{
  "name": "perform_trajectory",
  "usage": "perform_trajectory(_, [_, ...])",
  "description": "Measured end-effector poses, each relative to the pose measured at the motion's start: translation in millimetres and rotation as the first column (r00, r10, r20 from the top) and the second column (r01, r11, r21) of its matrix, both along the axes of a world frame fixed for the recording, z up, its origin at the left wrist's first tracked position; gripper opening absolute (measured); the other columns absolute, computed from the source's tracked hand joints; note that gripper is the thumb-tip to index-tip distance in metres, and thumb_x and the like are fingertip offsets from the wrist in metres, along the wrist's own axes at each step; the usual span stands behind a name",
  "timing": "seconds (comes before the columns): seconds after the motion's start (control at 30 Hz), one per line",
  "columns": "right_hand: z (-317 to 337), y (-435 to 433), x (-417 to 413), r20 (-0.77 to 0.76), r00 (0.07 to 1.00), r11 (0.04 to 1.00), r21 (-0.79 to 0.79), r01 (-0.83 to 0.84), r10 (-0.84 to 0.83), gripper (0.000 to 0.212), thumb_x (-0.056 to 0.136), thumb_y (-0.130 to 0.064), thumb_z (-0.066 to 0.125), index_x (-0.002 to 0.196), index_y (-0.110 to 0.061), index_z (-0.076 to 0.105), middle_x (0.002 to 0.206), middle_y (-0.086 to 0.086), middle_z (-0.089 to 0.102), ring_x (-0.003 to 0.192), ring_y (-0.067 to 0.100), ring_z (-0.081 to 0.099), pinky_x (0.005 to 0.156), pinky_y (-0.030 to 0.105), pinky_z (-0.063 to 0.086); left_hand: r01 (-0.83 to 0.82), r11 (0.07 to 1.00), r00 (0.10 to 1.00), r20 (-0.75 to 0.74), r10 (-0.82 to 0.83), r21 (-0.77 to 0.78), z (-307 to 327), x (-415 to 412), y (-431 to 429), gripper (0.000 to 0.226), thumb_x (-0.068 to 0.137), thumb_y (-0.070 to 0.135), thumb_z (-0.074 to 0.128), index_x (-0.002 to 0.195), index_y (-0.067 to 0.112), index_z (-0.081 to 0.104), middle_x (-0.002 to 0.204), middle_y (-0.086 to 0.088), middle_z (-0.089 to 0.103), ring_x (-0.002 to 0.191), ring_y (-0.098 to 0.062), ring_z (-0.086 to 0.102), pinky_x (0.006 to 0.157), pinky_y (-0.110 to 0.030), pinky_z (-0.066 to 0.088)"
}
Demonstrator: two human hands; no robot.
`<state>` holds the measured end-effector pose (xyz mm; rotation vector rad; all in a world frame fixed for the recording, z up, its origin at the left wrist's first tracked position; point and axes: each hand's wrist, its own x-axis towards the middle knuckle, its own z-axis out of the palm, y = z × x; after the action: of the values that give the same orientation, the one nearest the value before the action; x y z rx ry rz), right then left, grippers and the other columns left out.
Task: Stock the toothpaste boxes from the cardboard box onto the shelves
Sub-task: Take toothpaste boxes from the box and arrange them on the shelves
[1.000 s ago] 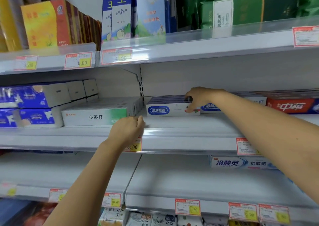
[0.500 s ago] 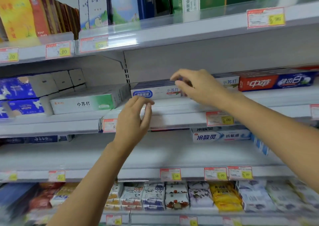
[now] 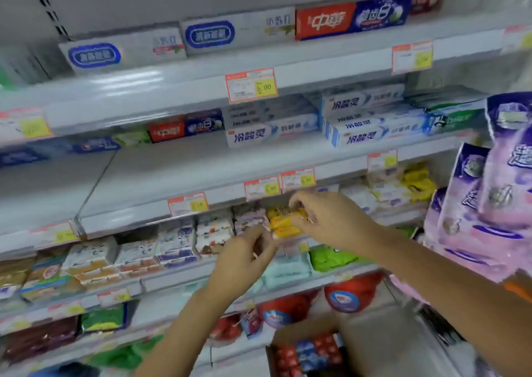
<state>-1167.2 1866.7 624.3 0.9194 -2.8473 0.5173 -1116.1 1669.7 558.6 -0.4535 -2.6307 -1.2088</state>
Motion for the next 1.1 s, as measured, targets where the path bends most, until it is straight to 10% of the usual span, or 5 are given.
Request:
perform_trajectory(0.23, [-188.4, 45.8, 10.7, 0.442, 0.893, 0.994, 0.102, 0.045, -0.086, 0.048, 0.082, 0.008, 0.048, 0.121, -0.020, 0.051, 0.121, 0.000, 0.038, 0.080, 0.010, 0.045, 0.062, 0.028, 0.033, -0.099, 0.995, 0.923, 0.374, 0.089, 0.007, -171.7, 23.9, 25.8, 0.029, 0.084, 0.008, 0.062, 0.070, 0.032, 0.053, 0.072, 0.009, 0.059, 0.070, -0.004, 0.060, 0.065, -0.022, 0.049])
perform_trajectory(0.47, [-402.7, 74.7, 33.1, 0.692, 0.677, 0.967, 0.144, 0.209, -0.249, 0.030, 0.073, 0.004, 0.057, 0.097, -0.012, 0.063, 0.115, 0.011, 0.055, 0.110, 0.032, 0.054, 0.086, 0.029, 0.040, -0.215, 0.969, 0.712, 0.659, 0.240, -0.121, -355.5, 38.6, 30.8, 0.019, 0.086, 0.023, 0.058, 0.078, 0.006, 0.063, 0.079, -0.012, 0.067, 0.079, -0.031, 0.065, 0.069, -0.040, 0.051])
perform_trajectory(0.83, [-604.2, 62.9, 74.4, 0.775, 0.419, 0.881, 0.398, 0.255, -0.472, 0.050, 0.088, -0.024, 0.060, 0.134, -0.022, 0.041, 0.133, 0.006, 0.042, 0.114, 0.023, 0.054, 0.094, 0.030, 0.046, -0.044, 0.934, 0.561, 0.765, 0.317, -0.355, -562.5, 62.1, 25.2, 0.022, 0.078, 0.008, 0.049, 0.095, 0.011, 0.063, 0.095, -0.007, 0.061, 0.094, -0.028, 0.061, 0.075, -0.030, 0.049])
perform_trajectory(0.97, [-663.2, 31.3, 74.2, 0.791, 0.448, 0.906, 0.321, 0.277, -0.417, 0.061, 0.088, -0.028, 0.064, 0.141, -0.029, 0.033, 0.139, 0.007, 0.038, 0.118, 0.021, 0.054, 0.097, 0.031, 0.045, 0.007, 0.857, 0.581, 0.700, 0.416, -0.515, -602.6, 65.1, 23.2, 0.037, 0.090, 0.015, 0.045, 0.126, 0.018, 0.054, 0.128, -0.007, 0.048, 0.128, -0.026, 0.038, 0.112, -0.045, 0.024])
perform_trajectory(1.1, [-719.1, -3.0, 74.5, 0.822, 0.408, 0.908, 0.289, 0.303, -0.397, 0.067, 0.087, -0.024, 0.066, 0.144, -0.028, 0.028, 0.137, 0.012, 0.038, 0.123, 0.026, 0.050, 0.101, 0.035, 0.043, 0.055, 0.806, 0.522, 0.705, 0.480, -0.589, -641.0, 73.8, 15.9, 0.052, 0.096, 0.031, 0.039, 0.147, 0.023, 0.028, 0.154, -0.003, 0.022, 0.146, -0.027, 0.005, 0.115, -0.058, -0.004])
